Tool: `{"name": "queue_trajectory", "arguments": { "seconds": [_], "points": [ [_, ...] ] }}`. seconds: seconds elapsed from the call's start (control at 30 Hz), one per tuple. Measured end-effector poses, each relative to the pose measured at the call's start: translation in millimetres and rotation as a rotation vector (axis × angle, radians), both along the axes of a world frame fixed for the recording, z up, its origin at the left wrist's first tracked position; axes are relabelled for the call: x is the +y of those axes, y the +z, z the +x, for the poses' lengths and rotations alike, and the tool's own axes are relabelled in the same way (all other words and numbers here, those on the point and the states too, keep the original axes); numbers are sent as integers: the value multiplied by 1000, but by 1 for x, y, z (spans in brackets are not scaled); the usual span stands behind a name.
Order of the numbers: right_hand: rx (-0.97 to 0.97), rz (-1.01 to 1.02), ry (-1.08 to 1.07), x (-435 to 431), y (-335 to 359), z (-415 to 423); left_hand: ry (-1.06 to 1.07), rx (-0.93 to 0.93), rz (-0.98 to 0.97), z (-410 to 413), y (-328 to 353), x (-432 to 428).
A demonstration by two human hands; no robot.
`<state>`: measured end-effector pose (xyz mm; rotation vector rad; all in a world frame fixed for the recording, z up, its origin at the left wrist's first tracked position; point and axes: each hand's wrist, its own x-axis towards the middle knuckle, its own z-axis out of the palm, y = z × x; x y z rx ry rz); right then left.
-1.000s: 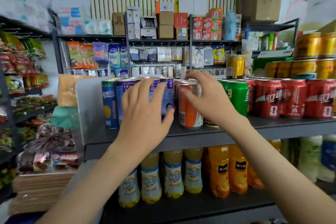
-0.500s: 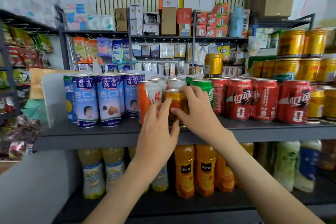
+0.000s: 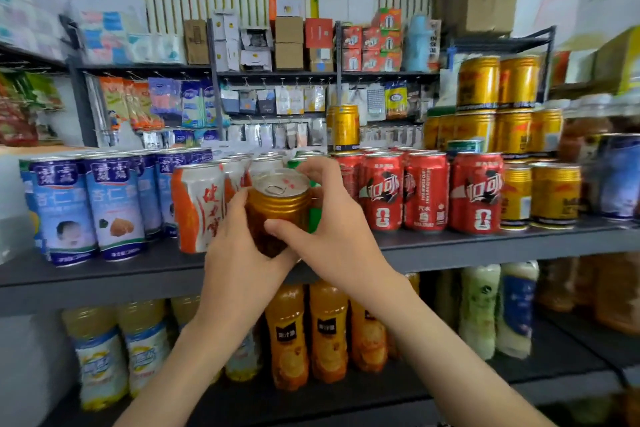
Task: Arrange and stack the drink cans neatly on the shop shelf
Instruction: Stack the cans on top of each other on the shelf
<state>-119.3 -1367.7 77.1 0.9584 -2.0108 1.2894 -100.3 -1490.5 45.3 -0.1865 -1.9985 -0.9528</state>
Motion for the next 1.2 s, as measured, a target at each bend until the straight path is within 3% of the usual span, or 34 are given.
{"name": "queue_trajectory", "arguments": {
  "seconds": [0.47,0.67,0.8,0.97,1.2],
  "points": [
    [-4,-104,-269,143,12,18,-244,137,-98,-16,20,137],
    [0,15,-334,249,26,13,-271,183,-266,-26,22,225],
    [-85,225,-247,336,51,-1,-315,155,-368,-38,26,280],
    [-82,514,-185,416,101,-28,-49,244,-589,-70,40,325],
    [-83,743,-151,445,143,-89,302,62,-906,-117,40,355]
  ]
}}
